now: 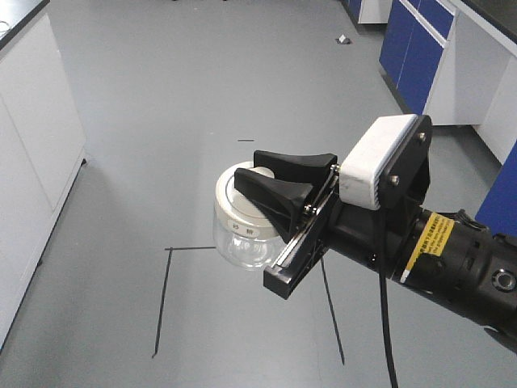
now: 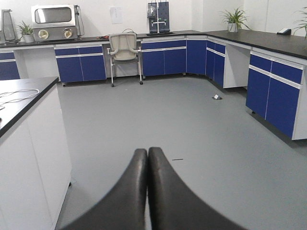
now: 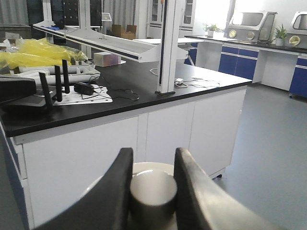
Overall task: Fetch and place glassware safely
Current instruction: 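Carry the jar in the right gripper while the base turns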
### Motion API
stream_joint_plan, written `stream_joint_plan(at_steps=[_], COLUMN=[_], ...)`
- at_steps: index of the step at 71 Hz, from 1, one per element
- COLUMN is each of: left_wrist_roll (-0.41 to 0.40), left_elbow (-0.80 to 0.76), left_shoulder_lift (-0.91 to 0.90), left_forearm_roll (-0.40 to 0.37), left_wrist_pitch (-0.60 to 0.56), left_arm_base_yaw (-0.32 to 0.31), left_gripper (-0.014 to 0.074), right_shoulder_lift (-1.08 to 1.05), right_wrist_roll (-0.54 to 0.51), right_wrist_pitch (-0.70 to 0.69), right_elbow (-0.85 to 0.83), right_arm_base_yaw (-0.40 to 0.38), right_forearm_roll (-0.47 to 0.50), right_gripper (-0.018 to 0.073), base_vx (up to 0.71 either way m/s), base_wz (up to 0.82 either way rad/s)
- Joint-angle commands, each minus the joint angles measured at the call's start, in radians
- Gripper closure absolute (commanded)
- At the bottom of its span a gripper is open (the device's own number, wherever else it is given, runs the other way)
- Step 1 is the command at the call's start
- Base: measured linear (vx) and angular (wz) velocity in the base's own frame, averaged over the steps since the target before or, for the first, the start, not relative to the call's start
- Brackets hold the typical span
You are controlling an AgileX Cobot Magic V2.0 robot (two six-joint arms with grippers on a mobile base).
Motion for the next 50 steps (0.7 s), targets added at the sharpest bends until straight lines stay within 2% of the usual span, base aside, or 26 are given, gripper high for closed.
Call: stream_joint_plan(at_steps=[1,50], left_wrist_roll=[-0.01,-0.01], left_elbow=[-0.026,-0.026], left_shoulder_lift=[-0.002,-0.001], left_forearm_roll=[-0.007,-0.007], left_wrist_pitch=[-0.071,-0.07], left_arm_base_yaw=[-0.006,-0.006], left_gripper=[0.0603,0.0603], right_shoulder_lift=[-0.03,-0.03], right_wrist_roll=[-0.003,-0.003], right_wrist_pitch=[-0.09,-0.09], right_elbow=[-0.031,-0.031], right_arm_base_yaw=[0.001,0.001], right_forearm_roll=[0.027,0.027], right_gripper=[0.0563,0.0563], base_vx=[0.36,0.43], base_wz=[-0.04,-0.02])
